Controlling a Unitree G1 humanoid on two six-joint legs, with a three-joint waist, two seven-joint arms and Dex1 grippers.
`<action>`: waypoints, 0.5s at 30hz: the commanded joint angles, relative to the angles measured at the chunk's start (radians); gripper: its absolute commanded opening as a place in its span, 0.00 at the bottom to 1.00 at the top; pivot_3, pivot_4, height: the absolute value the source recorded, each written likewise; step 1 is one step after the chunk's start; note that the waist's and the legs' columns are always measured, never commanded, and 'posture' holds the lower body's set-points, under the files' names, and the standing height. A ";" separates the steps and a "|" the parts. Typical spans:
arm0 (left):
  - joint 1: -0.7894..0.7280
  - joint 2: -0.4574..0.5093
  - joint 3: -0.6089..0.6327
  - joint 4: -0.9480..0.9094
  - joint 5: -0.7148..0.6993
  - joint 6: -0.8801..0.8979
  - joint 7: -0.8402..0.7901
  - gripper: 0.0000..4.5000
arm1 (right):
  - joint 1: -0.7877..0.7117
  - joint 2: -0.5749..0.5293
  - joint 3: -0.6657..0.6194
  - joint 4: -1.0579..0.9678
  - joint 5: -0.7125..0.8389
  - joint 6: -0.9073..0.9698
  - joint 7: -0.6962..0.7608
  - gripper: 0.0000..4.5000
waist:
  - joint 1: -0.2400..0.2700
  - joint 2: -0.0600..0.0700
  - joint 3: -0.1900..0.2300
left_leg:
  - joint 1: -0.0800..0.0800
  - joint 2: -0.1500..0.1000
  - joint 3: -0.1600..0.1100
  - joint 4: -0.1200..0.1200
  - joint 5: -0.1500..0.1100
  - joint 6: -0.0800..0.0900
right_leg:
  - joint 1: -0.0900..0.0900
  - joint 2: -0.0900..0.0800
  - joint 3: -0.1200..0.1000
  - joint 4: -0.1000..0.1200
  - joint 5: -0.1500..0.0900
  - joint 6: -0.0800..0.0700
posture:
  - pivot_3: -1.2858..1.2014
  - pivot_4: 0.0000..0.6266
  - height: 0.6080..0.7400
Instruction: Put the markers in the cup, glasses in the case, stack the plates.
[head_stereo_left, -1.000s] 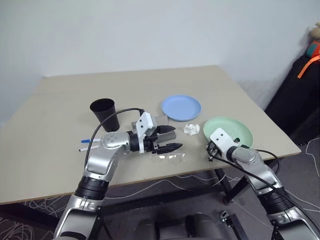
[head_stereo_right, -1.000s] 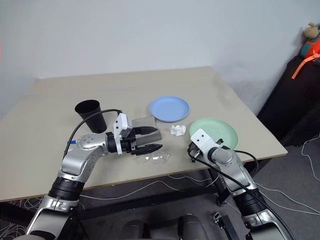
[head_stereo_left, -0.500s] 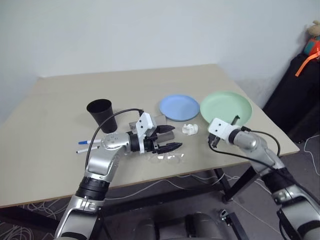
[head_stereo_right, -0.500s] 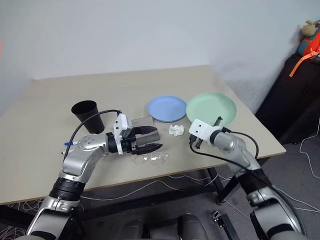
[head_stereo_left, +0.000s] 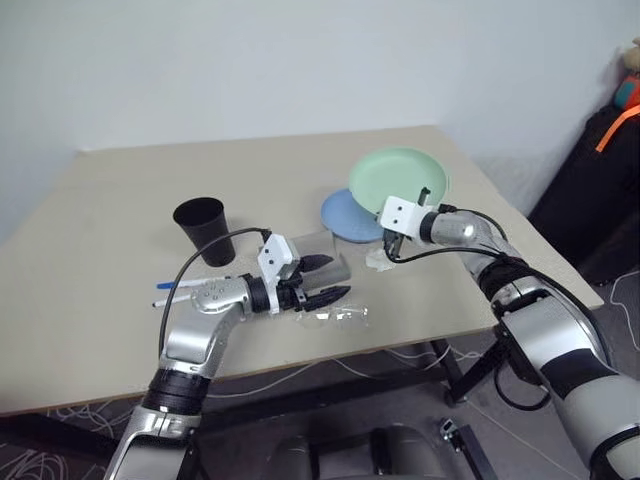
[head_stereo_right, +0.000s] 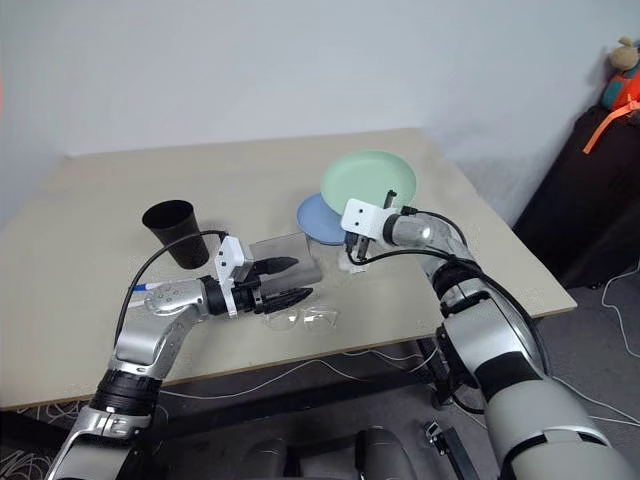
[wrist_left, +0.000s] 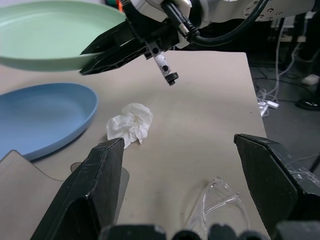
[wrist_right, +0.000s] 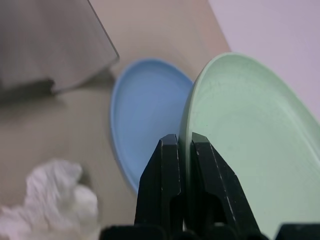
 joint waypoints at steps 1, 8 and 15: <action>0.012 -0.003 0.012 -0.076 -0.016 0.011 0.028 0.83 | -0.058 0.021 -0.022 0.016 -0.004 -0.023 0.021 0.01 | 0.000 0.000 0.000 | 0.001 0.000 0.000 0.000 0.000 0.000 | 0.000 0.000 0.000 0.000 0.000 0.000 | 0.52 0.00 1.00; 0.035 0.002 0.018 -0.114 -0.022 0.030 0.051 0.83 | -0.070 0.040 -0.047 0.032 0.002 -0.018 -0.004 0.46 | 0.000 0.000 0.000 | 0.002 0.000 0.000 0.000 0.000 0.000 | 0.001 0.000 0.001 0.002 0.000 0.000 | 0.52 0.00 1.00; 0.022 0.001 0.007 -0.106 -0.018 0.034 0.046 0.83 | -0.056 0.006 -0.072 0.019 0.001 -0.059 -0.038 0.76 | 0.000 0.000 0.000 | 0.002 0.000 0.001 0.000 0.000 0.000 | 0.001 0.000 0.001 0.001 0.000 0.000 | 0.52 0.00 1.00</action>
